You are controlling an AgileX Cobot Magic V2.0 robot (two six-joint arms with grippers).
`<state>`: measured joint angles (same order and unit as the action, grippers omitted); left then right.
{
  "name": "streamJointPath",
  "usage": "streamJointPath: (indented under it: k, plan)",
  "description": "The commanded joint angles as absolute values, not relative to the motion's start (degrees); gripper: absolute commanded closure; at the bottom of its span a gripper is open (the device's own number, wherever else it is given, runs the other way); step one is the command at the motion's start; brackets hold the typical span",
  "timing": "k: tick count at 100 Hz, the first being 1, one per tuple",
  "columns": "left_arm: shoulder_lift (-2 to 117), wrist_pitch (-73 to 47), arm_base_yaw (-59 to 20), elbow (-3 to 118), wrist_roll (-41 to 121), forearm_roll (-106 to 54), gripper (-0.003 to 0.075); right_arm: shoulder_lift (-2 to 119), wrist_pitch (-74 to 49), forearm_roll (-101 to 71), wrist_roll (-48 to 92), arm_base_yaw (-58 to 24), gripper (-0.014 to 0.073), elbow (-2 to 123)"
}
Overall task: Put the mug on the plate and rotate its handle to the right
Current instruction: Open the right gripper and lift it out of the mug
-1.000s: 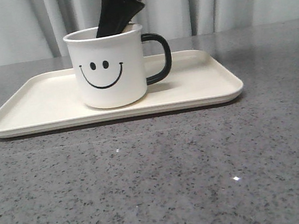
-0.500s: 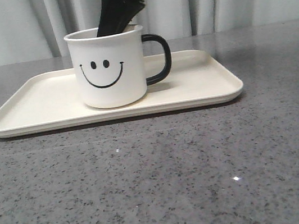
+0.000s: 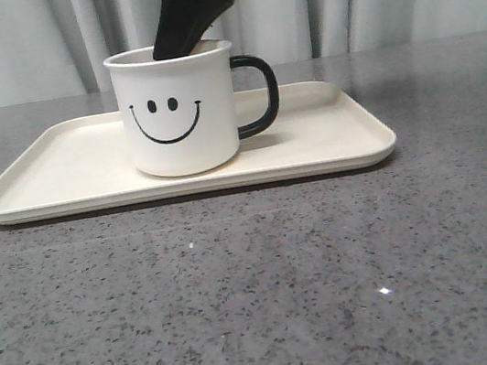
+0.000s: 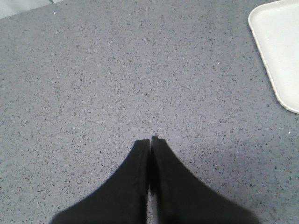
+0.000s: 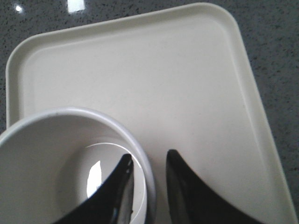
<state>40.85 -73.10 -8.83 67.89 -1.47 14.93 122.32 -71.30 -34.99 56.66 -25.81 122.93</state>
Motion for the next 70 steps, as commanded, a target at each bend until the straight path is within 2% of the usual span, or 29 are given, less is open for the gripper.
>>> streamJointPath:
  k: [1,38,55,70]
  plan:
    - [41.0,-70.7,-8.6,69.1,-1.9,15.4,0.074,118.6,-76.1,-37.1,56.6,-25.6,0.0386,126.5]
    - [41.0,-70.7,-8.6,69.1,-1.9,15.4,0.074,117.3,-72.4,-37.8,49.6,-24.5,0.0386,136.3]
    - [41.0,-70.6,-8.6,69.1,-1.9,15.4,0.074,113.5,-66.9,-42.8,47.1,-20.1,0.0386,137.9]
    - [41.0,-70.3,-8.6,69.1,-1.9,15.4,0.0741,109.4,-67.6,-46.5,46.1,-13.4,0.0386,137.9]
